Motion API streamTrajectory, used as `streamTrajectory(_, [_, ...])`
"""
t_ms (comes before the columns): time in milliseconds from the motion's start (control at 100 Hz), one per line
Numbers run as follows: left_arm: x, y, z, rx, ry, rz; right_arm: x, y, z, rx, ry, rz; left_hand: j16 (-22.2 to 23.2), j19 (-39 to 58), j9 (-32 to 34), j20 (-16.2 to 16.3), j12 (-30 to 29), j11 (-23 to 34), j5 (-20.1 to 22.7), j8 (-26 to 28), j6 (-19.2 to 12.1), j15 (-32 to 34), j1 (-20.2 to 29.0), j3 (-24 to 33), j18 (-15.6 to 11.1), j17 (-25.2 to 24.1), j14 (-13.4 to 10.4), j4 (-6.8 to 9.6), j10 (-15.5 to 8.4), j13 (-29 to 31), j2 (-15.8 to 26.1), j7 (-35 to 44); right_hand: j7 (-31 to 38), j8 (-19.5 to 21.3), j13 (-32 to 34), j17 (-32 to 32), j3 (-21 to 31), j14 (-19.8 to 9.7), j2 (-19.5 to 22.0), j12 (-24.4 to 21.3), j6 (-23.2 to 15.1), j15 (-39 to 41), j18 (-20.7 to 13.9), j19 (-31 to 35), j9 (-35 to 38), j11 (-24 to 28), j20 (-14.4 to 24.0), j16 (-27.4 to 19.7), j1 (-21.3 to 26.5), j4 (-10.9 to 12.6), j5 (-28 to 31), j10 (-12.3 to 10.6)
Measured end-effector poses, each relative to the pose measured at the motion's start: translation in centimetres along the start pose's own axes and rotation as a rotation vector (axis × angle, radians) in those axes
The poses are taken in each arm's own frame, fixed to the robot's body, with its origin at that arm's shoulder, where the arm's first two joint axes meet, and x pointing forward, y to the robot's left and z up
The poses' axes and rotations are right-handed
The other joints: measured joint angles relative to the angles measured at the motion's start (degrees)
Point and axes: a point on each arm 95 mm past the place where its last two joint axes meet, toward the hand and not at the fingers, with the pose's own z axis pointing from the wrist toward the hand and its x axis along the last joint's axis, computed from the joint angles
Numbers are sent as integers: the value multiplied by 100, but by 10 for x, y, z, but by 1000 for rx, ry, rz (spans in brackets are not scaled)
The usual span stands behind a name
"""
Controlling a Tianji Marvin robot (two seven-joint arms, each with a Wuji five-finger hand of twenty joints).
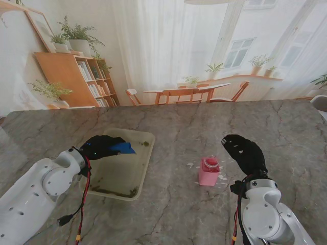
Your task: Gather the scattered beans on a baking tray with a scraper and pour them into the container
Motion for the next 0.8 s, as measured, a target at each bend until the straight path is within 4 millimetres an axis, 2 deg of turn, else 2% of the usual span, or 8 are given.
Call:
streamTrajectory(170, [-13,3,15,-27,-4,-4,0,0,0,3,0,2,17,60,0,2,0,43,-1,2,0,59,0,0,0,-9,0,0,32,0,0,0,0,0,0,0,-1,0,0,0,0,0,0,0,0,0,0,0,0,0,0,0])
streamTrajectory(400, [-26,11,34,-42,-13,-16,1,-2,2,11,3,5,270,310,-1,142,11,146,-3,4,55,232,0,0,0,-85,0,0,61,-14,0,0,0,0,0,0,-1,0,1,0,0,0,0,-2,0,0,0,0,0,0,0,0])
streamTrajectory(580, [-30,12,51,-48,7,-15,1,-3,2,15,4,7,575,513,-53,223,91,238,-7,4,199,726,0,62,0,-151,52,0,137,-64,4,-84,0,0,0,0,-1,0,0,0,0,0,0,-3,1,0,0,0,0,0,1,0])
streamTrajectory(800, [-32,10,66,-51,30,-32,1,-3,3,15,4,8,655,574,-60,287,105,242,-7,4,206,865,0,127,9,-221,69,-6,151,-169,4,-140,0,0,0,0,-2,0,1,0,0,0,1,-5,1,0,1,0,0,0,1,0])
